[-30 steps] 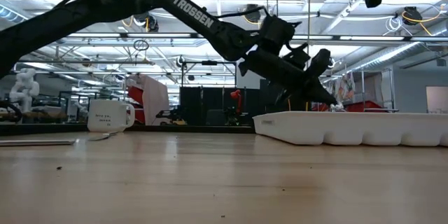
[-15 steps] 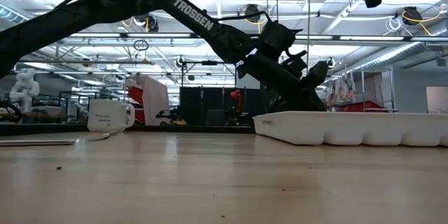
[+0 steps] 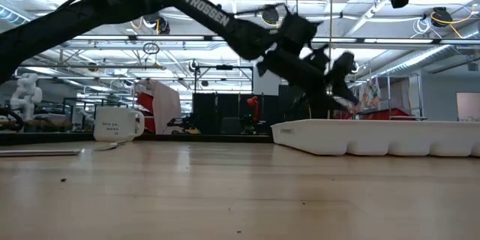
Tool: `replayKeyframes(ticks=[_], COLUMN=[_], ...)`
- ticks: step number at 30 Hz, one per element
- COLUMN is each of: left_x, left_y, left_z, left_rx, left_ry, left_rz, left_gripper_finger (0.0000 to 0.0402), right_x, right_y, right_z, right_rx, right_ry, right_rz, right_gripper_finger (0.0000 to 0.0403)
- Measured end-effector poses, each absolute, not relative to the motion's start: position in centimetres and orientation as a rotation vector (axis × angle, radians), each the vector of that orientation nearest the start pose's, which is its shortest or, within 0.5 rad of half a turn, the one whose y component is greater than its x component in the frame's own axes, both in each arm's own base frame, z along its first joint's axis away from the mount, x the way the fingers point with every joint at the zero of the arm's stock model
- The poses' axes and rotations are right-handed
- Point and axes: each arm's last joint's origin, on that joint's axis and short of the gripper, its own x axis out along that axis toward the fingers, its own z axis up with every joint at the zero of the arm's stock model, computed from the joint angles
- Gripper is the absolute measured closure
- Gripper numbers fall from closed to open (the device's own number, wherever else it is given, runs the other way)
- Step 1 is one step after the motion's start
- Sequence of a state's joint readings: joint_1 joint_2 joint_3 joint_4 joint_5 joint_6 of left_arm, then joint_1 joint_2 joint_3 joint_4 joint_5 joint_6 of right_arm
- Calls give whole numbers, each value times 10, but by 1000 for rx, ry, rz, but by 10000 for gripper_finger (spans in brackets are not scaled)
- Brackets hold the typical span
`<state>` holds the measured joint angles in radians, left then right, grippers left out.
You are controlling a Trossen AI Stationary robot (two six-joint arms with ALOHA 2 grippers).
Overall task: Sort silverware
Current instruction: Put the top knife in the left section of the silverware tray
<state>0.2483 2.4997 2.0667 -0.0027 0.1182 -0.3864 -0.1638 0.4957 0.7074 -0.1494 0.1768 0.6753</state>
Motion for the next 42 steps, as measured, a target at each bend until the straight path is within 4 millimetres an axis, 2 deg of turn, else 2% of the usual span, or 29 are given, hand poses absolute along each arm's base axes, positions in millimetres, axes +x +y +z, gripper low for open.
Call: replayKeyframes(ticks=[3, 7, 11, 15, 18, 22, 24, 28, 30, 33, 39, 42], left_x=[549, 531, 489, 438, 407, 371, 363, 346, 334, 320, 279, 264], left_y=[128, 114, 96, 86, 90, 108, 118, 122, 121, 119, 114, 110], left_z=[210, 265, 319, 349, 352, 356, 350, 339, 327, 298, 255, 244], left_rx=[-441, -355, -195, -97, -104, -291, -335, -469, -502, -556, -792, -930], left_ry=[388, 483, 654, 904, 1105, 1251, 1252, 1230, 1260, 1286, 1174, 1090], left_rz=[181, 150, 126, 198, 321, 701, 874, 1020, 1092, 1201, 1341, 1408], left_gripper_finger=[234, 233, 233, 233, 233, 233, 233, 233, 233, 233, 233, 233], right_x=[108, 108, 108, 108, 108, 108, 108, 108, 108, 108, 108, 108], right_y=[-23, -22, -22, -21, -21, -21, -21, -21, -21, -20, -21, -21], right_z=[345, 346, 346, 344, 344, 344, 343, 342, 341, 340, 340, 340], right_rx=[664, 662, 644, 633, 616, 599, 590, 585, 585, 585, 574, 556], right_ry=[-175, -179, -172, -152, -145, -137, -132, -120, -105, -94, -94, -90], right_rz=[-306, -299, -285, -274, -277, -279, -281, -280, -267, -268, -271, -273], right_gripper_finger=[195, 195, 195, 195, 195, 195, 195, 195, 195, 195, 195, 195])
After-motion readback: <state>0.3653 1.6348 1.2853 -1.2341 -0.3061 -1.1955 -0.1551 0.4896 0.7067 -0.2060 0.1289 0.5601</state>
